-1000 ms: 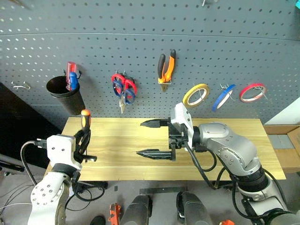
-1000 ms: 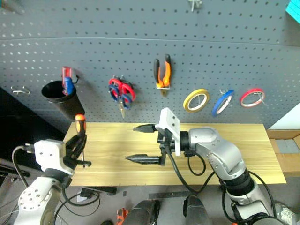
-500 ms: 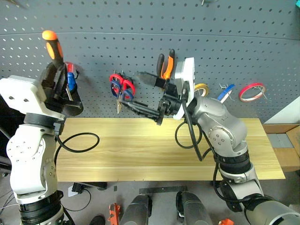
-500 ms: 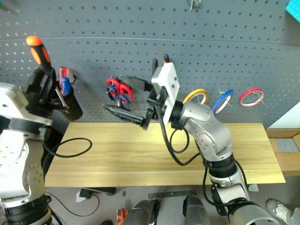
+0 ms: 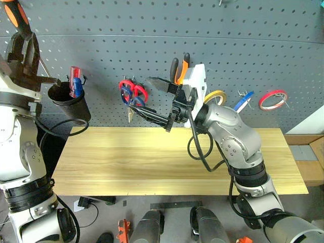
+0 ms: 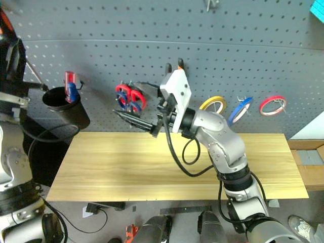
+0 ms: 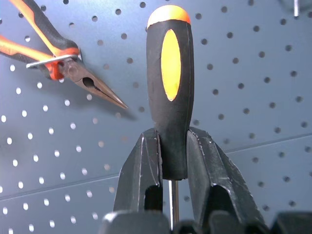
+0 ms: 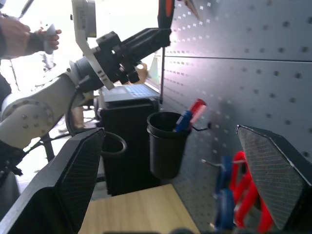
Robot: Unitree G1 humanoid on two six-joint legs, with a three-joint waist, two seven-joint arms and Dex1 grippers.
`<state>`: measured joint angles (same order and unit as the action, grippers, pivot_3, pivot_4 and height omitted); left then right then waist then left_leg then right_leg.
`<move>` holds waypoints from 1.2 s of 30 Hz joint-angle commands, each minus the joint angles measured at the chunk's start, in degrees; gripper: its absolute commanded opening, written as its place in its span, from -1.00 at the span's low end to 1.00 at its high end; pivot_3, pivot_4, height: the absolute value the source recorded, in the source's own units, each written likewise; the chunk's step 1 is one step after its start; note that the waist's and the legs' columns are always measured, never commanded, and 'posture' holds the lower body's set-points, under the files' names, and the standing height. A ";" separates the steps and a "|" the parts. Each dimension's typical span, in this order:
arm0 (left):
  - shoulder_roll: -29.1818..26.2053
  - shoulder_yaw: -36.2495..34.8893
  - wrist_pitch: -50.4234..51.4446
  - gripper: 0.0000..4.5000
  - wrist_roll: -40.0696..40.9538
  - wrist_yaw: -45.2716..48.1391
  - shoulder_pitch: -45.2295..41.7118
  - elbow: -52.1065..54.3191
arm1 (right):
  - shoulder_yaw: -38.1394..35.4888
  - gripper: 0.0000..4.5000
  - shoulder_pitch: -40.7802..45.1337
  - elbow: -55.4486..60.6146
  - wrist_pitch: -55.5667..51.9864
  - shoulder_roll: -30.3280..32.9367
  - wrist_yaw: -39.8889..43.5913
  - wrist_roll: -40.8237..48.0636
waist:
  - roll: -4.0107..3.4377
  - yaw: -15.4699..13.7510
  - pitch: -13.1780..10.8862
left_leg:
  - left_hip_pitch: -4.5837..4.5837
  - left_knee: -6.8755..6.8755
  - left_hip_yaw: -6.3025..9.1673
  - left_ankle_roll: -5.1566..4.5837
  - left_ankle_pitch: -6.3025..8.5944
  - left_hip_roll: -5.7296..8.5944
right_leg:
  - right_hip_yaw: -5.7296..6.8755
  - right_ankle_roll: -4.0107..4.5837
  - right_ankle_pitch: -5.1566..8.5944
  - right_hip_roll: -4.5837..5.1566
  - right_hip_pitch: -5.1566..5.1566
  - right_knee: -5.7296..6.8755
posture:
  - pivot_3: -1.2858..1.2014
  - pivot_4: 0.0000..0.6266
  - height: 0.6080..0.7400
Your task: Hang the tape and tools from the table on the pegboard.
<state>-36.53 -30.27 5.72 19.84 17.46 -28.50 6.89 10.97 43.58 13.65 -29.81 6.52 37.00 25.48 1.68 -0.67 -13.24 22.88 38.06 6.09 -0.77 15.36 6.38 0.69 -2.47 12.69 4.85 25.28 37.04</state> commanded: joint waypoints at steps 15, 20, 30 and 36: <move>2.68 0.65 -1.66 -0.51 2.54 3.00 6.38 -3.77 | 0.61 1.00 1.04 2.28 0.66 -0.78 0.40 0.43 | 0.04 0.81 0.02 | 0.01 0.02 0.01 0.00 -0.01 -0.01 | 0.00 0.00 0.00 0.00 0.01 0.04 | 0.08 -0.38 1.00; 2.69 0.39 -1.32 0.18 2.71 1.64 7.40 -1.93 | 1.06 1.00 0.42 3.08 -0.24 0.51 2.03 1.17 | 0.05 0.80 0.03 | 0.01 0.02 0.01 0.00 -0.01 -0.01 | -0.01 0.00 0.00 0.00 0.01 0.04 | 0.08 -0.38 1.00; 1.91 -0.39 14.19 0.50 23.63 8.92 16.15 15.04 | -2.94 1.00 -8.98 9.18 -6.83 13.45 12.99 11.94 | 0.21 0.85 0.32 | -0.02 0.06 -0.02 0.00 0.00 -0.01 | -0.06 0.00 -0.01 0.01 -0.06 0.04 | 0.07 -0.46 1.00; 1.19 2.80 22.21 0.50 30.89 12.29 30.07 26.01 | -10.77 1.00 -17.66 9.42 -9.91 18.71 12.61 18.01 | 0.23 0.64 0.36 | -0.01 0.03 -0.06 -0.01 0.00 -0.05 | -0.11 0.01 0.00 -0.01 -0.06 0.02 | 0.07 -0.42 1.00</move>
<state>-34.89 -27.72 27.40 48.84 28.87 1.14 28.63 1.93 25.96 20.59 -39.50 24.93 49.62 41.37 1.91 -0.03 -12.87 22.81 38.09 6.03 -0.79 15.37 6.32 0.58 -2.46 12.69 4.84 25.13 37.06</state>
